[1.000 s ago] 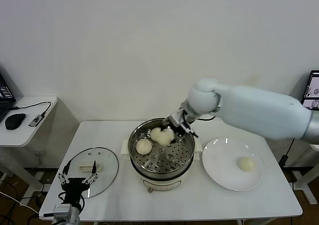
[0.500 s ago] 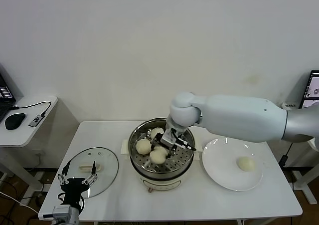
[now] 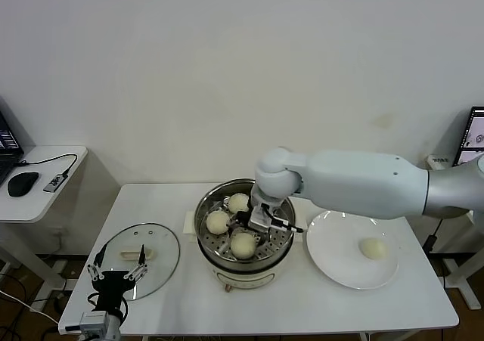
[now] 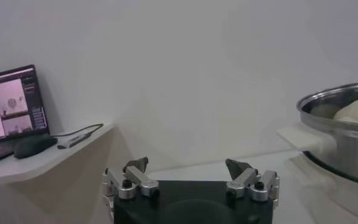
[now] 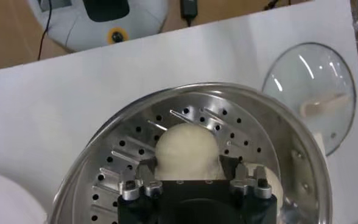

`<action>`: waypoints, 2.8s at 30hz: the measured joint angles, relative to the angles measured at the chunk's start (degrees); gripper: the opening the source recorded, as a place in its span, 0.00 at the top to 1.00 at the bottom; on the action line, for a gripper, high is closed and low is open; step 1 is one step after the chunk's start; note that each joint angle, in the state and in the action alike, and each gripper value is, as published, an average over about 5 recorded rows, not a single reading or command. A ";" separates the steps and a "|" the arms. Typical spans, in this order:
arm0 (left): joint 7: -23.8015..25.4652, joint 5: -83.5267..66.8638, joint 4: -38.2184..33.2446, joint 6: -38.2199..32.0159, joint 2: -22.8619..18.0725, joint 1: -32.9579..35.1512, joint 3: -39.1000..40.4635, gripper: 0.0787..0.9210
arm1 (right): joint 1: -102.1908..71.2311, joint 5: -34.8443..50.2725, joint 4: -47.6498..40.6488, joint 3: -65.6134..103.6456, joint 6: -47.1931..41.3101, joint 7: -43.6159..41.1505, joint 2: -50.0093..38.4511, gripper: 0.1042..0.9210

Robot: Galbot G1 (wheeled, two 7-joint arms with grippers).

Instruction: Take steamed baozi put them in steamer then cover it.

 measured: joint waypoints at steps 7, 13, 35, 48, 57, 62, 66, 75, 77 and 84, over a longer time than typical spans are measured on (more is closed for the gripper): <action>0.01 -0.11 -0.32 -0.24 0.74 -0.02 -0.49 0.12 | 1.60 0.64 0.05 2.85 -2.14 0.35 -3.33 0.12; 0.11 -0.26 -0.51 -0.39 1.53 -0.06 -0.85 0.12 | 3.42 3.80 1.15 4.08 -10.64 -0.10 -9.88 0.12; 0.32 0.39 0.41 -0.61 2.50 -0.65 0.30 0.12 | -16.47 -0.73 -2.41 21.69 -23.38 -4.51 -35.09 0.12; 0.33 0.51 0.06 -0.33 2.48 -0.39 -0.09 0.12 | -36.28 -7.88 -9.84 37.69 -23.72 -3.77 -35.09 0.12; 0.33 0.48 -0.26 -0.25 2.44 -0.19 -0.15 0.12 | -43.11 -10.12 -14.23 42.76 -23.98 -2.91 -33.14 0.12; 0.36 0.59 -0.38 -0.19 2.39 -0.26 -0.10 0.12 | -45.24 -11.01 -16.13 44.72 -23.79 -2.18 -31.96 0.12; 0.38 0.69 -0.41 -0.15 2.40 -0.29 -0.08 0.12 | -46.09 -11.40 -17.59 45.69 -23.80 -1.63 -30.81 0.12; 0.39 0.73 -0.44 -0.12 2.31 -0.31 -0.15 0.12 | -46.80 -11.85 -19.44 46.38 -24.43 -1.20 -28.75 0.22; 0.39 0.77 -0.45 -0.12 2.25 -0.33 -0.12 0.12 | -46.78 -11.92 -19.60 46.44 -24.55 -1.22 -28.60 0.25; 0.39 0.92 -0.59 -0.12 2.13 -0.31 0.02 0.12 | -46.25 -11.69 -19.50 46.14 -24.96 -1.67 -28.56 0.37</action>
